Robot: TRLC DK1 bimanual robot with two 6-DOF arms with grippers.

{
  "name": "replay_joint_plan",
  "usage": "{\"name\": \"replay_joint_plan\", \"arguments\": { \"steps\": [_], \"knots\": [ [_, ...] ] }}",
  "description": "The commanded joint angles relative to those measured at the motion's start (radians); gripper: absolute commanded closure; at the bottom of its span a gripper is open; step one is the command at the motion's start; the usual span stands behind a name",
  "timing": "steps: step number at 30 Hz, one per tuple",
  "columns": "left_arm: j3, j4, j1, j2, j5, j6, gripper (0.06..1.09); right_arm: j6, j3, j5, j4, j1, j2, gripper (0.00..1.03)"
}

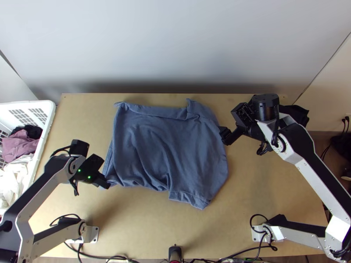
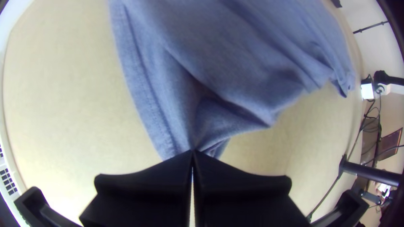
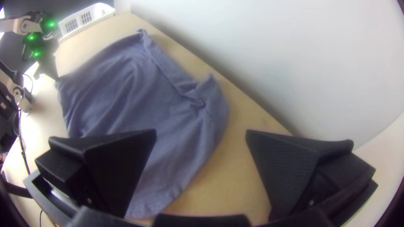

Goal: Fold the t-shirt

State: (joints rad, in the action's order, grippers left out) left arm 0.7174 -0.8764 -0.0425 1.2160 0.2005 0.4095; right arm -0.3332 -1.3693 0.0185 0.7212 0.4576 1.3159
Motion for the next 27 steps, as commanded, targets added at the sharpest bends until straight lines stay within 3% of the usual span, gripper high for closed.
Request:
{"name": "replay_joint_plan", "arguments": {
  "steps": [1,13,22,27],
  "knots": [
    [-0.003,-0.081,0.047,-0.081,-0.009,0.066,1.05,0.0,-0.002,0.0,0.001,0.003,0.0,0.04],
    [-0.013,-0.197,0.357,-0.148,-0.029,0.367,1.05,0.002,0.065,0.001,0.001,0.096,0.002,0.04],
    [-0.038,-0.211,0.494,-0.147,-0.049,0.497,1.05,0.02,0.262,0.034,0.004,0.283,-0.009,0.04],
    [-0.038,-0.203,0.602,-0.142,-0.062,0.592,1.05,0.033,0.259,0.049,-0.002,0.291,0.009,0.04]
  ]
}}
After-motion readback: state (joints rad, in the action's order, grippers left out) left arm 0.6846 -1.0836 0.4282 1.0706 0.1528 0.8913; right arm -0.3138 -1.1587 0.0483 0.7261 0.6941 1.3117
